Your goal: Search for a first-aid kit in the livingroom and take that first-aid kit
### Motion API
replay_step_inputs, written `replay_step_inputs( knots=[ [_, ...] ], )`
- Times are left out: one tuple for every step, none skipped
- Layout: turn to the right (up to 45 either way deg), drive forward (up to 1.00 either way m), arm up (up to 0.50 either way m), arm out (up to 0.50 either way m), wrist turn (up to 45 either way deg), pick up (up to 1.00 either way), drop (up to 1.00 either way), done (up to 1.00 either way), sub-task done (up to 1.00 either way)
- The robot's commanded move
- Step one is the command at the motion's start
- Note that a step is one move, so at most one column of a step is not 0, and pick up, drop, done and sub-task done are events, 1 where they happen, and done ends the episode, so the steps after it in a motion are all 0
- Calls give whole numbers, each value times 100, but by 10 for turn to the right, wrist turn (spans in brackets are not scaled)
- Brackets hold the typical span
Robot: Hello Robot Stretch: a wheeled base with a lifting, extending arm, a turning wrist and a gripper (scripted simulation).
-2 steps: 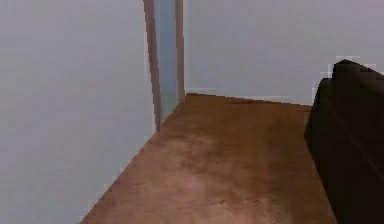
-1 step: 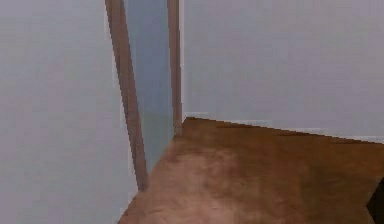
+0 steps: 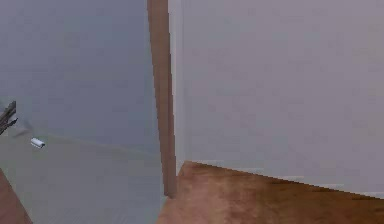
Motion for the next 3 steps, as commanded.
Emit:
replay_step_inputs(
  knots=[
    [0,35,0,0,0,0,0,0,0],
    [-210,0,0,0,0,0,0,0,0],
    [0,45,0,0,0,0,0,0,0]
  ],
)
